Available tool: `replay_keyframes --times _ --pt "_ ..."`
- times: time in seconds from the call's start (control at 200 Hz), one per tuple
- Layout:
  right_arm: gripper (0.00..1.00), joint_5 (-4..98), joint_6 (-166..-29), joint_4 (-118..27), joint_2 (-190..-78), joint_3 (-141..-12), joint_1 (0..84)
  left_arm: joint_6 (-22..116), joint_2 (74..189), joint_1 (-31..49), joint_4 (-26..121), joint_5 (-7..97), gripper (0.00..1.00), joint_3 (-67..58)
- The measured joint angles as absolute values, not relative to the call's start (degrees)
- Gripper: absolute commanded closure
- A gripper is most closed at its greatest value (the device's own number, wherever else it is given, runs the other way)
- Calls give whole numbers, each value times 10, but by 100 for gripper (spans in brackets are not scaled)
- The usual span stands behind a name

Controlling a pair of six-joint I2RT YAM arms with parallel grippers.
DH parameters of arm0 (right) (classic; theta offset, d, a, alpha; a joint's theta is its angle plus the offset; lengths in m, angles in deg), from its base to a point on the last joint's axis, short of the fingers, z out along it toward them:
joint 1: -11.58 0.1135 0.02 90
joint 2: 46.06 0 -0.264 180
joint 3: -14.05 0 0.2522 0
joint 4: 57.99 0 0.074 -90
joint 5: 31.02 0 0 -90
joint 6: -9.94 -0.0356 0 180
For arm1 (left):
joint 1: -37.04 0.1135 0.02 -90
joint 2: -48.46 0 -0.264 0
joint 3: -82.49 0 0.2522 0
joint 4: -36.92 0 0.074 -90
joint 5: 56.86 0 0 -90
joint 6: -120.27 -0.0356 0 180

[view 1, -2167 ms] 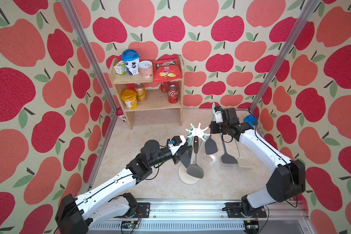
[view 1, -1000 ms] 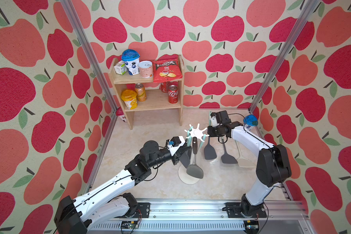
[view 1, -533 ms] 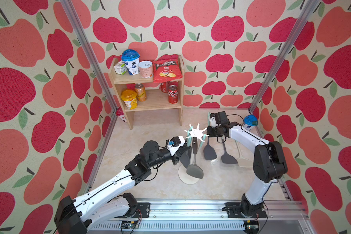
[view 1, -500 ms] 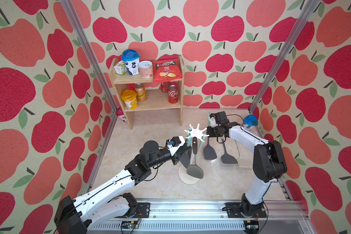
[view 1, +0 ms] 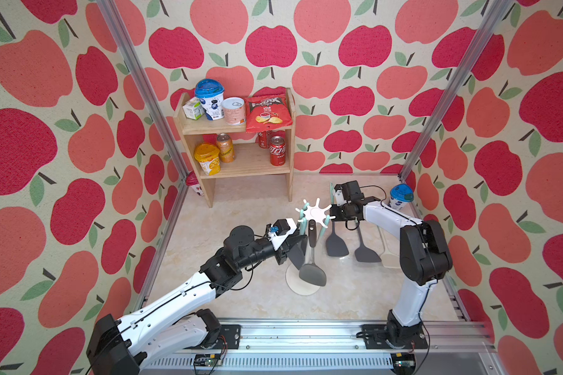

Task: Take the spatula off the kitchen utensil rack
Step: Place the spatula at the center of the board.

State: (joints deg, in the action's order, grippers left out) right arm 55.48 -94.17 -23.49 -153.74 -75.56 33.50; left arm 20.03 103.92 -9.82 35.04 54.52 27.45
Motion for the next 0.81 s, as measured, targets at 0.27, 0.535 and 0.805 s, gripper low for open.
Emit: replay_keyframes --times 0.27,0.535,0.805 --pt "100 555 -954 -243 -1551 -756 328 200 1039 -98 350 545 100 275" --pt "100 555 -956 -249 -1561 -757 327 200 1039 -97 350 545 100 275" --pt "100 555 -962 -258 -1569 -757 324 200 1039 -97 350 544 100 275"
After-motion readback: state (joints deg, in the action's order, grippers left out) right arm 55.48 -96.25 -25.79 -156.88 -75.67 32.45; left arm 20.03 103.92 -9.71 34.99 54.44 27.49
